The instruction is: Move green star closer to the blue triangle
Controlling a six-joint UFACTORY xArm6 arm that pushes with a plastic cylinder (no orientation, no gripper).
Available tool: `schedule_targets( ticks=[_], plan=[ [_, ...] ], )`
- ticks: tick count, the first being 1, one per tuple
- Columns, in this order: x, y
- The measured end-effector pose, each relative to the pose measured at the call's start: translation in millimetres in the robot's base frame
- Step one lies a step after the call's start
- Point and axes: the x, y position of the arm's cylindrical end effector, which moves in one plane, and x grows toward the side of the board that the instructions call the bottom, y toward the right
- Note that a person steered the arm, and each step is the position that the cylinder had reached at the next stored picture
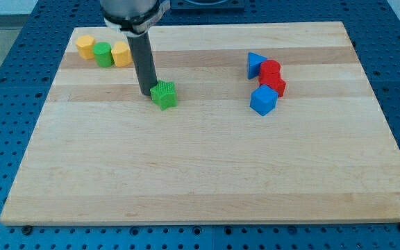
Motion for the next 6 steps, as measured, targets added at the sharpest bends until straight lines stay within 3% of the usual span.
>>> schedule_targets(
  ticks=[2,4,6],
  plan=[
    [64,0],
    [44,3],
    [42,46]
  ],
)
